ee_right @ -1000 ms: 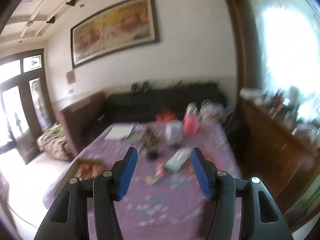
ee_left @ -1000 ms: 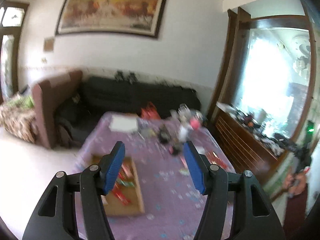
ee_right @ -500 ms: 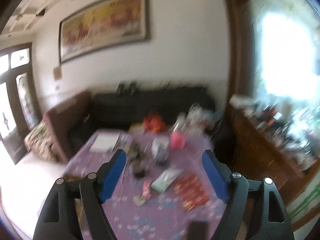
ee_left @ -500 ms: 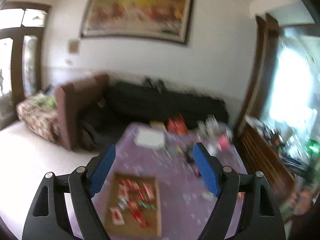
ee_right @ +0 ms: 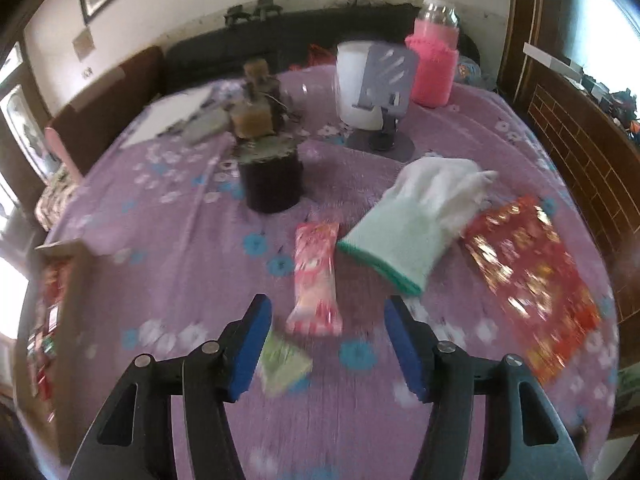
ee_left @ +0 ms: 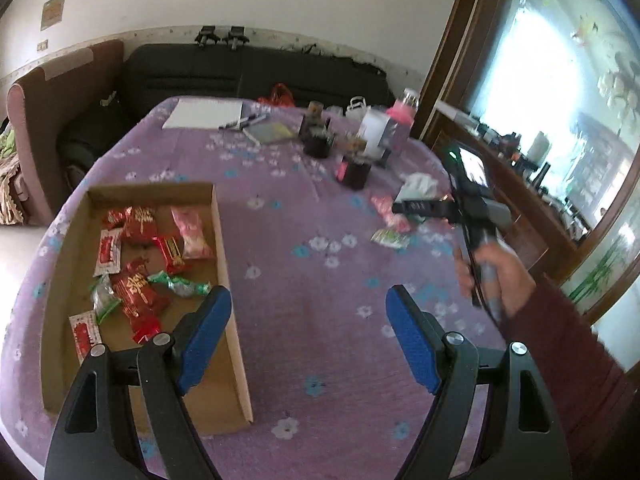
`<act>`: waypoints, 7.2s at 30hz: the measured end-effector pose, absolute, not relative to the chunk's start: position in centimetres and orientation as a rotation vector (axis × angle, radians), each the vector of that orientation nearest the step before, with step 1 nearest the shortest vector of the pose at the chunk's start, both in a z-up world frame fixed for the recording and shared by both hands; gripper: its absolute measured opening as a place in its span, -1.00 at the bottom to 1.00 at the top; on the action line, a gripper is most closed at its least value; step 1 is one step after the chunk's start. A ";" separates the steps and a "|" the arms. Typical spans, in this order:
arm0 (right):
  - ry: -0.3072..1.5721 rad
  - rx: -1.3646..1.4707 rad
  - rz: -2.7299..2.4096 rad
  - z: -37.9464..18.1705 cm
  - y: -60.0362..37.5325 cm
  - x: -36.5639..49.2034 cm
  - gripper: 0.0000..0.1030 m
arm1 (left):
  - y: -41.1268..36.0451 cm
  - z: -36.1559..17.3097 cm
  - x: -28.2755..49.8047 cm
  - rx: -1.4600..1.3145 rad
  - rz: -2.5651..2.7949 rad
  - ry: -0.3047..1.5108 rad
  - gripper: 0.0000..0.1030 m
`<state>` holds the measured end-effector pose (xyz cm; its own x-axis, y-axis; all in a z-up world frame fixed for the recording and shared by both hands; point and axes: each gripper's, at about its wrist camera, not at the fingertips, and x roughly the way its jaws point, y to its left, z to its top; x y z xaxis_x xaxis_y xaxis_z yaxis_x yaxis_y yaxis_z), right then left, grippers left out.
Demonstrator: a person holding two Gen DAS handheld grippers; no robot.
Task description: Organize snacks
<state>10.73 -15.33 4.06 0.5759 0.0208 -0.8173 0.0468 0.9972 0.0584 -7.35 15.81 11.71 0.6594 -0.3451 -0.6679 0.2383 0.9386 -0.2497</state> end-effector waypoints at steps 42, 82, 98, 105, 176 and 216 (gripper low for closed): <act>0.881 0.335 0.177 0.6 -18.5 0.0 -0.51 | -0.4 1.4 3.6 0.143 -0.282 0.958 -0.27; 0.860 -0.082 0.658 4.6 12.3 -3.8 -0.53 | 28.9 2.5 -9.3 -0.334 0.107 0.899 -0.34; 0.830 -0.189 0.584 3.1 14.5 -3.4 -0.16 | 29.4 4.4 -11.0 -0.402 0.079 0.822 0.13; 0.716 -0.126 0.573 6.1 11.4 -6.0 0.18 | 27.7 6.2 -12.1 -0.351 0.103 0.774 0.13; 0.683 -0.157 0.317 4.1 3.8 -12.6 0.57 | 20.6 6.4 -13.9 -0.084 0.240 0.767 0.61; 0.673 -0.117 0.290 4.4 1.7 -13.4 0.62 | 17.9 6.7 -14.1 -0.035 0.208 0.783 0.61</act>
